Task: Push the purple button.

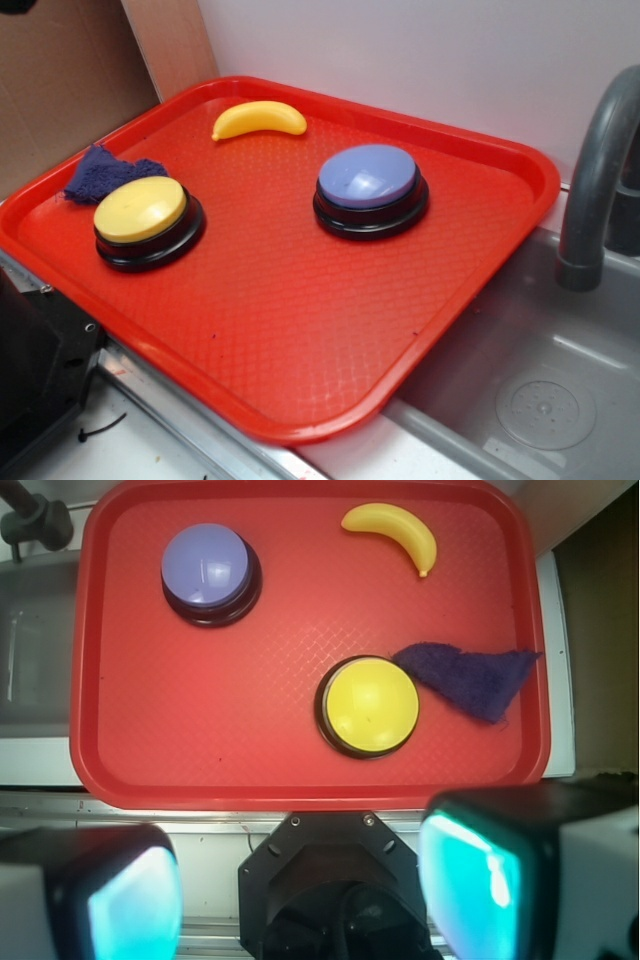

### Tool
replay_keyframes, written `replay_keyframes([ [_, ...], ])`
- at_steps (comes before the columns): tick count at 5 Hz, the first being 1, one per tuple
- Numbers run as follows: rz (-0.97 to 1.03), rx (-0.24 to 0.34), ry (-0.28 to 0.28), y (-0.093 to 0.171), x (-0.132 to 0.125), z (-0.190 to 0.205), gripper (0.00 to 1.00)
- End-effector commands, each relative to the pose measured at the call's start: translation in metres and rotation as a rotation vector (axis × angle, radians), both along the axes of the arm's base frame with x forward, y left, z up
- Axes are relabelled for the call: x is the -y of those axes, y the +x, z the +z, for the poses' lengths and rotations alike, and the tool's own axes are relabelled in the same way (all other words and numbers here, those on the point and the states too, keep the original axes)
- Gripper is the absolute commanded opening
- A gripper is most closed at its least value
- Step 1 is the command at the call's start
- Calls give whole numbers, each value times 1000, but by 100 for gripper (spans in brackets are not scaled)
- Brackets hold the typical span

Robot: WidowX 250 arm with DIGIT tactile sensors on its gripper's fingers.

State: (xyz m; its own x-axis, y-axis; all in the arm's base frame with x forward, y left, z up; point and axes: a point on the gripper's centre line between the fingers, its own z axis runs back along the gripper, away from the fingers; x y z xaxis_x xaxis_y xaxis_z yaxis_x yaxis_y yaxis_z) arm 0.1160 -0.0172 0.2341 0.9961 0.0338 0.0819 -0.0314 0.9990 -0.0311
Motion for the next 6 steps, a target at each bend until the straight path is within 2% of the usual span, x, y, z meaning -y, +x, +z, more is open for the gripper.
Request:
replay_keyframes([
  [1,0,0,0,0,0,0,100],
  [2,-163,31,36,50,26,-34,100],
  [3,-279,65,49,98,51,-65,100],
  [4,-312,91,35,122,58,-91,100],
  [5,-298,53,70,135,54,-116,100],
  [6,-298,53,70,135,54,-116,100],
])
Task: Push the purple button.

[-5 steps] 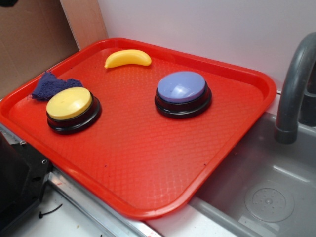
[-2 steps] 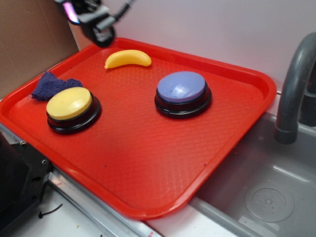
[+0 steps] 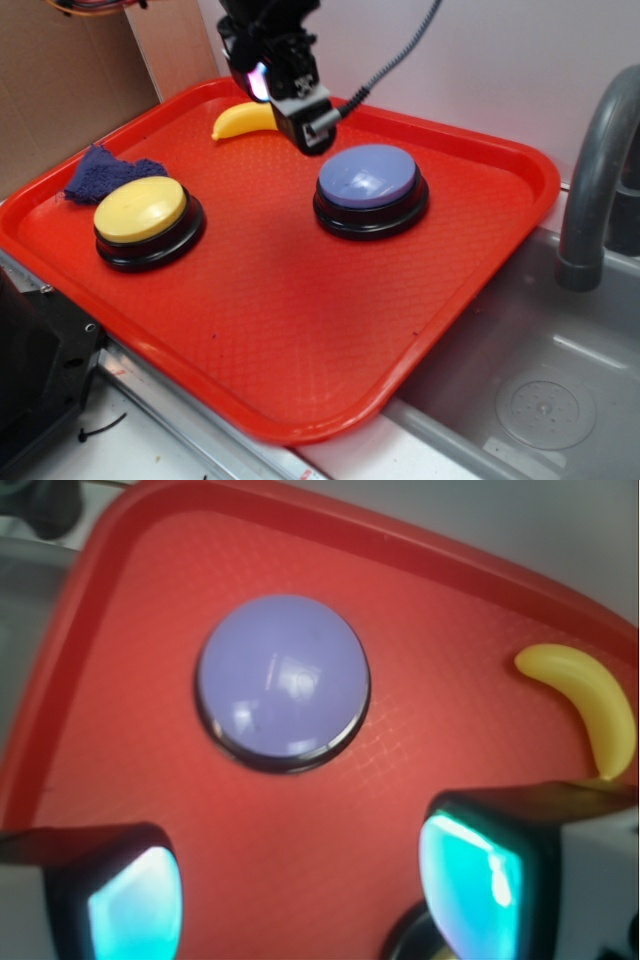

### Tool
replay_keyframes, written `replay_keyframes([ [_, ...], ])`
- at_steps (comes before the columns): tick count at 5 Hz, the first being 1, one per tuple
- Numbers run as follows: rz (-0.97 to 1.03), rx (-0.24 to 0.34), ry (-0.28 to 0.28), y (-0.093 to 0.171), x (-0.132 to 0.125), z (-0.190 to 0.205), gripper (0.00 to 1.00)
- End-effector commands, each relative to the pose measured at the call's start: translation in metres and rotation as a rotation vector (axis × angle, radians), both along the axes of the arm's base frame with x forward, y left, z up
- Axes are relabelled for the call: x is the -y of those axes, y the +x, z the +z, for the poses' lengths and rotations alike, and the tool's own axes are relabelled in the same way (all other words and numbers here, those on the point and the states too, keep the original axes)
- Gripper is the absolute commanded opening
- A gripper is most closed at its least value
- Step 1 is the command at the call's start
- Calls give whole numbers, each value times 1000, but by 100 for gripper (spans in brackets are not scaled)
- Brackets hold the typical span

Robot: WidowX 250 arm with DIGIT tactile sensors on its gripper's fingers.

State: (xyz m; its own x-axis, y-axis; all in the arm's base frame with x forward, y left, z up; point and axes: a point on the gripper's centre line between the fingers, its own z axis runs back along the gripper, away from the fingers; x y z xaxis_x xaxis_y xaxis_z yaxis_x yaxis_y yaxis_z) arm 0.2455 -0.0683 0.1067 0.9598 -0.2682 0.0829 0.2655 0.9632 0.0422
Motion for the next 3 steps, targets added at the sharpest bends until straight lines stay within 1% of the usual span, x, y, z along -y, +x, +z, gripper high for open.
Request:
replay_keyframes([
  [1,1,42,-9,5,3,11,100],
  [2,1,42,-9,5,3,11,100],
  [3,-24,70,-5,20,11,-5,100],
])
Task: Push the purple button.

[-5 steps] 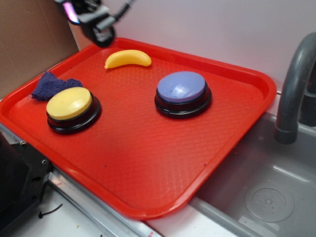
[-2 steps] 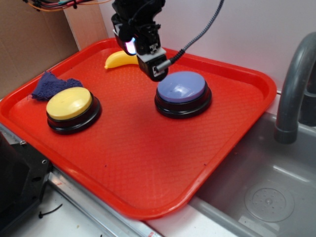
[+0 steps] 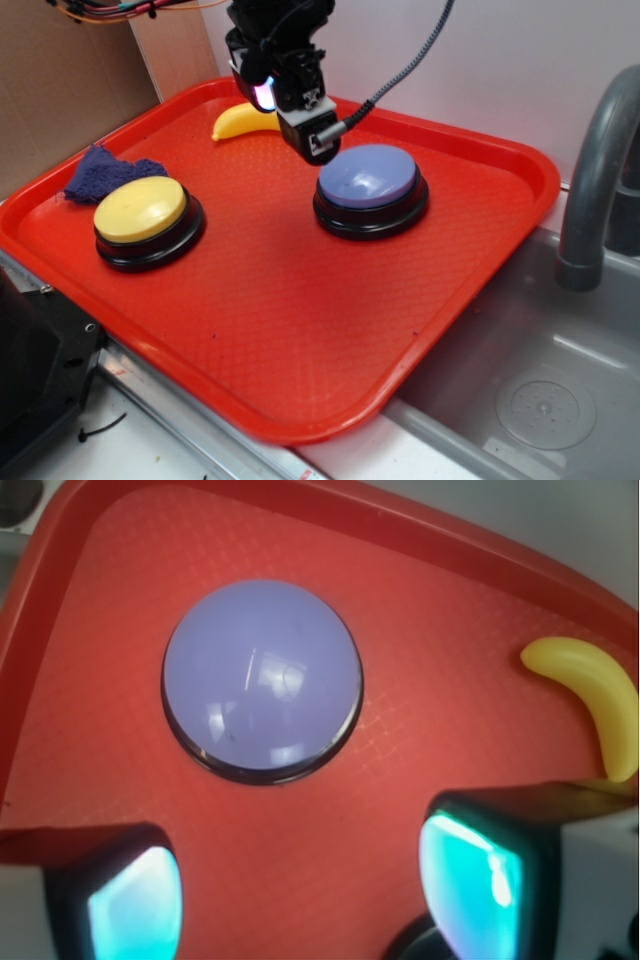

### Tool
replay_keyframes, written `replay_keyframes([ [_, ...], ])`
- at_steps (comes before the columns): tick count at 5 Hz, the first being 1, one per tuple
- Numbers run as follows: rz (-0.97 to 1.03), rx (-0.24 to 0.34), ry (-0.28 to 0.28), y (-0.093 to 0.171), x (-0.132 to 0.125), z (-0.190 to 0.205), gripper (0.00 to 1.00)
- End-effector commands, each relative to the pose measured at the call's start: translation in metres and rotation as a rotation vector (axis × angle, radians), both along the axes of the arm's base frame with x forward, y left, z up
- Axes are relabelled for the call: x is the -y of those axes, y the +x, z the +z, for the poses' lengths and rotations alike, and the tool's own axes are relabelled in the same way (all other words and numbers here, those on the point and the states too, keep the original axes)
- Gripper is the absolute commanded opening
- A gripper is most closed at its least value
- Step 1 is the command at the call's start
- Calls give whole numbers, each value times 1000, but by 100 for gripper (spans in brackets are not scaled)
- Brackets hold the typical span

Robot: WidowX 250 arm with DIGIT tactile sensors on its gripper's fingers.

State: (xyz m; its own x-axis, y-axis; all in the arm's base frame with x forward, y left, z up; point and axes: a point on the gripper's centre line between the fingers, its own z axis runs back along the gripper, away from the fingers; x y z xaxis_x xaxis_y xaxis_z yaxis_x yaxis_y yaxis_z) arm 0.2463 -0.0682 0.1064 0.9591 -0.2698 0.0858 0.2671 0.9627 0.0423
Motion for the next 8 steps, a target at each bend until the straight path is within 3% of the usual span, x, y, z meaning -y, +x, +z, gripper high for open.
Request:
replay_keyframes([
  [1,28,125,-2,38,21,-19,100],
  [2,36,133,-44,50,19,-29,100],
  [5,-5,42,-68,54,23,-44,100],
  [6,-40,16,-42,50,23,-29,100],
  [8,-38,47,-38,41,19,-9,100],
])
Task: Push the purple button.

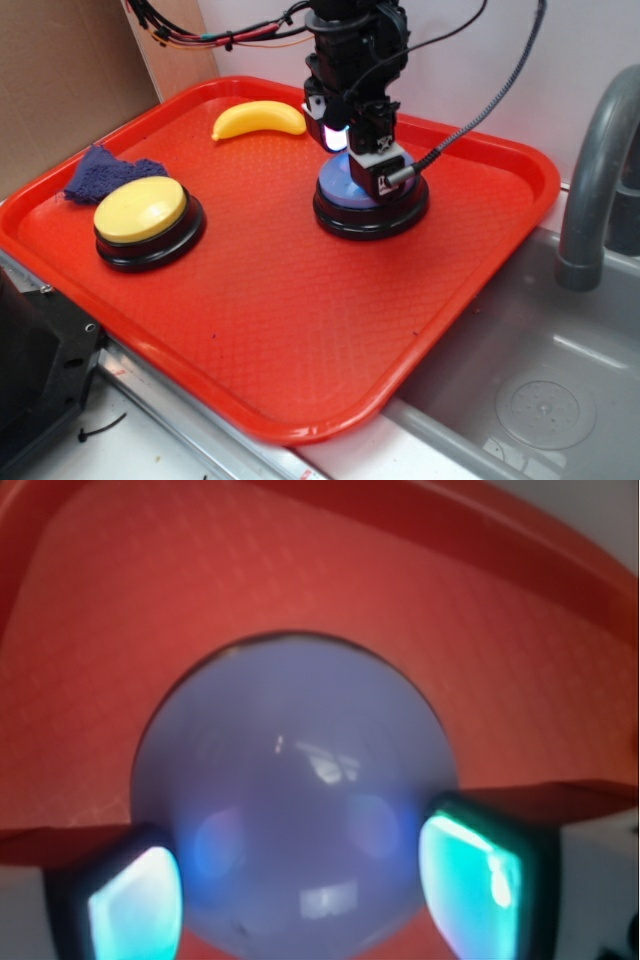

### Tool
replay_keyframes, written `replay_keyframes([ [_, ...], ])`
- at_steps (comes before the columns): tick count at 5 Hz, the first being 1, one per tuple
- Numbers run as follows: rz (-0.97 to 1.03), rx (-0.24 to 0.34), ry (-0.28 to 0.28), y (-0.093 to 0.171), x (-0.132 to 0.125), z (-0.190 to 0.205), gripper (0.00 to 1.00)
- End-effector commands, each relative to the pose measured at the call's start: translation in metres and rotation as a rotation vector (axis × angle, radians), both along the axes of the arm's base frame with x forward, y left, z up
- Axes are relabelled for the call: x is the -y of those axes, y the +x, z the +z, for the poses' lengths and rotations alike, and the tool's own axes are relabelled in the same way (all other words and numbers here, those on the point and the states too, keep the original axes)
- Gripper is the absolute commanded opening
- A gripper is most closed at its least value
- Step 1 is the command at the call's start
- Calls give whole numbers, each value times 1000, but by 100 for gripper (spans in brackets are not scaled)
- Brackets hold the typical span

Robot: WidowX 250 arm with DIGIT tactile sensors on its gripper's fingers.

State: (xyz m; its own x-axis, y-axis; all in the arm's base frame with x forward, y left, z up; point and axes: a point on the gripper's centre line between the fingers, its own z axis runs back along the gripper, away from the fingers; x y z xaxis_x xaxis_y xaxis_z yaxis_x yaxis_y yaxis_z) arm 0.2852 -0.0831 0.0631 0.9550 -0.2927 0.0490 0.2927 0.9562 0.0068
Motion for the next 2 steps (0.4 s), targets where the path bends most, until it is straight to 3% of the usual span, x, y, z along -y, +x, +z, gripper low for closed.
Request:
replay_keyframes([
  [1,-64,95,-24,-1,5,45,100],
  [2,-48,101,8,-8,4,63,100],
])
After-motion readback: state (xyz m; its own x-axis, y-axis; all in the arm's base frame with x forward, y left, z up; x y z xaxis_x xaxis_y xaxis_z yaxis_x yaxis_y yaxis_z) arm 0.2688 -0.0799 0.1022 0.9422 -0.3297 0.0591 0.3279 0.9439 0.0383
